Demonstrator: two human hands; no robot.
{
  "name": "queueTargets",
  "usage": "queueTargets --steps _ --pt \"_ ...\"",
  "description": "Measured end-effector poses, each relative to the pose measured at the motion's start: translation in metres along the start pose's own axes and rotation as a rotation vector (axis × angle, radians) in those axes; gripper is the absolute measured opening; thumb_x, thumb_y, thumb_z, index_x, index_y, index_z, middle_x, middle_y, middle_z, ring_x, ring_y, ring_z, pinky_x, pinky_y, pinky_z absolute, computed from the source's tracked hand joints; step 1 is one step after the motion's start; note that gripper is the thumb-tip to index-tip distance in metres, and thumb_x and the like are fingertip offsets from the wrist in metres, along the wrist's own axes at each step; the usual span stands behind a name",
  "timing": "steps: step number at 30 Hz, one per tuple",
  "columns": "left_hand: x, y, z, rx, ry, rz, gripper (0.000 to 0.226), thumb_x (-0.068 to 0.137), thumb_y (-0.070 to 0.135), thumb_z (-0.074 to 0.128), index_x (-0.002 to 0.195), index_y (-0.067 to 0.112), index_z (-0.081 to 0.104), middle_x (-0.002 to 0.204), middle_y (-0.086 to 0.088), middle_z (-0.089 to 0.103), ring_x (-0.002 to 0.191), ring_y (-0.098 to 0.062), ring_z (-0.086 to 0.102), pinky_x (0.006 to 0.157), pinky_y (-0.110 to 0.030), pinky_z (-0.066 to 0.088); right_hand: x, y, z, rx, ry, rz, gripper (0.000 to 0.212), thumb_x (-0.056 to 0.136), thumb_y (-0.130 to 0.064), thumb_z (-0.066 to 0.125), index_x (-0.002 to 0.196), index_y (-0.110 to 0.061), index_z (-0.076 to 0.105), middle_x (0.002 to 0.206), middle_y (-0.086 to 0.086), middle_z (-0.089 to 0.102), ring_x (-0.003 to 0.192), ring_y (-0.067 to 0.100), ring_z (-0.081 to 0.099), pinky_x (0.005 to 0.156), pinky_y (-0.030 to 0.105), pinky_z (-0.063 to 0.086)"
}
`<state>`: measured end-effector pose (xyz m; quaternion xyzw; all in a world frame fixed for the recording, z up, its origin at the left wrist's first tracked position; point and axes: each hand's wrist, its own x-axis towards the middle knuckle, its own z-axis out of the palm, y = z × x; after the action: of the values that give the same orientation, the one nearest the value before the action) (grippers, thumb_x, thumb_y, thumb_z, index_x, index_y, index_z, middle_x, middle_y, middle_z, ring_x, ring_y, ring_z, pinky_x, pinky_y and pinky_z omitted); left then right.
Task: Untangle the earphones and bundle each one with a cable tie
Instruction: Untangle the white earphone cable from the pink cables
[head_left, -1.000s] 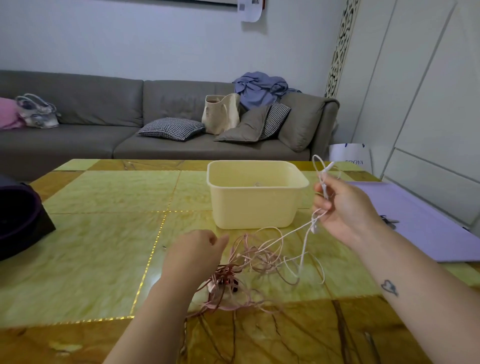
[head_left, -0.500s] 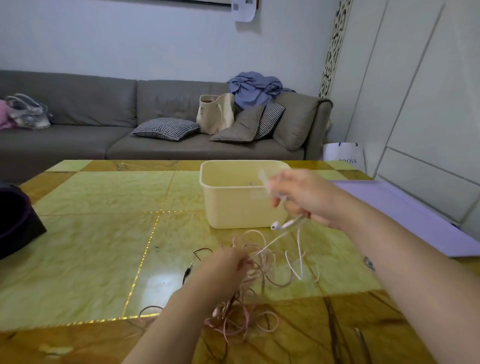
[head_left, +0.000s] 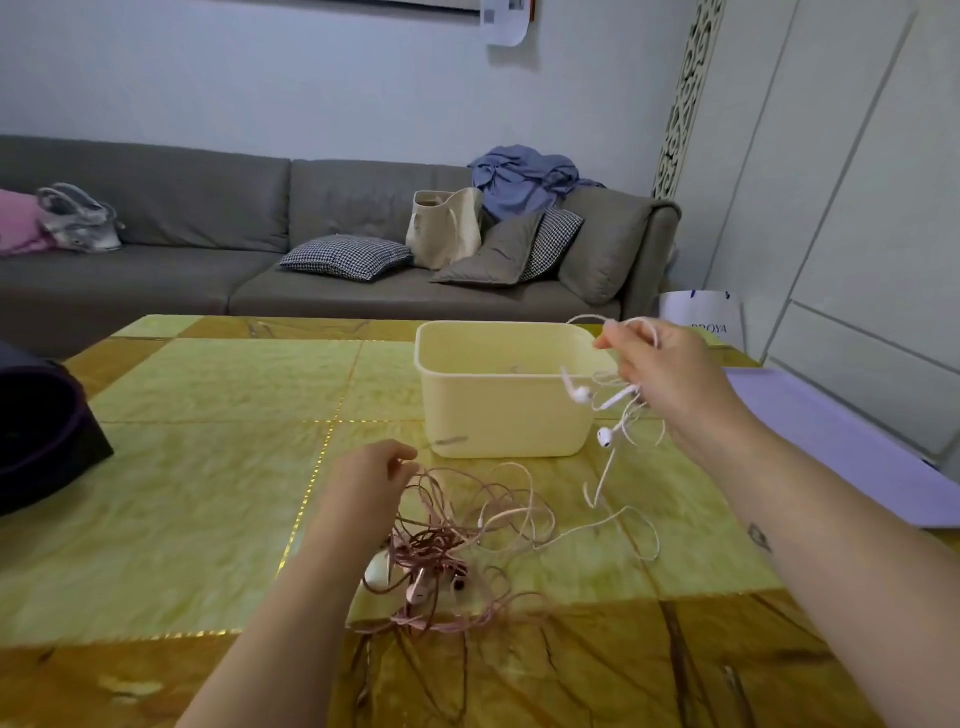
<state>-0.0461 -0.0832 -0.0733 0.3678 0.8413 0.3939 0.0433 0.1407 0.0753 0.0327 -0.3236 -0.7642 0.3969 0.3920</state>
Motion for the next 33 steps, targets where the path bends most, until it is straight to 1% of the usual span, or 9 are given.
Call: queueTargets --steps 4,9,13,16,18,20,23,27,33 --pt "-0.001 -0.002 -0.003 0.114 0.037 -0.043 0.030 0.097 0.024 0.048 0.122 0.017 0.062 0.113 -0.003 0.064 0.087 -0.018 0.056 0.074 -0.026 0.038 -0.003 0.000 0.005 0.043 0.068 -0.037 0.025 0.093 -0.027 0.054 0.070 -0.022 0.064 0.046 -0.011 0.039 0.042 0.002 0.035 0.052 0.025 0.030" --pt "-0.013 0.015 0.002 0.342 0.070 0.061 0.038 0.093 0.040 0.047 0.130 0.032 0.052 0.135 0.006 0.042 0.121 -0.023 0.048 0.111 -0.045 0.025 -0.009 -0.001 0.007 -0.029 0.039 -0.080 0.025 0.090 -0.026 0.056 0.082 -0.005 0.067 0.053 -0.002 0.042 0.047 0.005 0.038 0.054 0.023 0.034" --pt "-0.041 0.046 0.027 0.296 -0.316 0.405 0.056 0.086 0.057 0.049 0.138 0.041 0.037 0.143 0.010 0.034 0.129 -0.017 0.038 0.114 -0.043 0.020 -0.020 0.007 0.005 -0.310 -0.273 -0.029 0.026 0.091 -0.030 0.058 0.071 -0.015 0.066 0.065 0.005 0.059 0.060 0.011 0.053 0.059 0.024 0.040" --pt "-0.049 0.039 0.048 0.539 -0.576 0.279 0.063 0.082 0.061 0.052 0.140 0.044 0.032 0.154 0.006 0.021 0.138 -0.025 0.029 0.115 -0.051 0.012 -0.028 0.035 0.008 -0.653 -0.566 0.066 0.019 0.087 -0.035 0.063 0.097 -0.020 0.070 0.096 -0.001 0.069 0.083 0.009 0.063 0.075 0.025 0.050" --pt "-0.047 0.034 0.052 0.612 -0.601 0.219 0.060 0.083 0.059 0.052 0.138 0.042 0.036 0.151 0.002 0.025 0.135 -0.028 0.033 0.114 -0.053 0.016 -0.037 0.061 0.015 -0.803 -0.732 0.143 0.040 0.087 -0.034 0.063 0.125 -0.023 0.059 0.127 -0.001 0.060 0.107 0.015 0.060 0.091 0.032 0.049" --pt "-0.043 0.033 0.053 0.653 -0.552 0.221 0.052 0.087 0.048 0.052 0.137 0.038 0.039 0.142 0.000 0.036 0.128 -0.029 0.041 0.111 -0.051 0.023 -0.046 0.081 0.026 -0.852 -0.799 0.201 0.048 0.088 -0.029 0.061 0.134 -0.024 0.050 0.132 0.000 0.055 0.111 0.019 0.059 0.091 0.032 0.049" --pt "-0.039 0.029 0.052 0.731 -0.508 0.208 0.045 0.091 0.036 0.047 0.135 0.032 0.043 0.138 -0.003 0.037 0.127 -0.030 0.039 0.110 -0.050 0.025 -0.049 0.098 0.038 -0.898 -0.768 0.193 0.019 0.090 -0.026 0.055 0.105 -0.016 0.062 0.102 0.008 0.067 0.090 0.025 0.065 0.067 0.030 0.047" --pt "-0.032 0.017 0.048 0.866 -0.496 0.101 0.047 0.094 0.024 0.040 0.141 0.025 0.038 0.152 -0.010 0.021 0.138 -0.032 0.025 0.110 -0.059 0.014 -0.038 0.098 0.032 -0.815 -0.704 0.168 0.019 0.092 -0.021 0.047 0.087 -0.006 0.058 0.081 0.011 0.061 0.069 0.021 0.052 0.059 0.031 0.035" --pt "-0.027 0.005 0.028 0.889 -0.400 -0.131 0.047 0.090 0.017 0.043 0.137 0.014 0.040 0.147 -0.011 0.028 0.136 -0.031 0.028 0.110 -0.051 0.018 -0.018 0.060 0.002 -0.140 0.124 0.191 0.021 0.096 -0.017 0.045 0.077 -0.016 0.052 0.069 0.001 0.053 0.066 0.019 0.049 0.056 0.029 0.035"
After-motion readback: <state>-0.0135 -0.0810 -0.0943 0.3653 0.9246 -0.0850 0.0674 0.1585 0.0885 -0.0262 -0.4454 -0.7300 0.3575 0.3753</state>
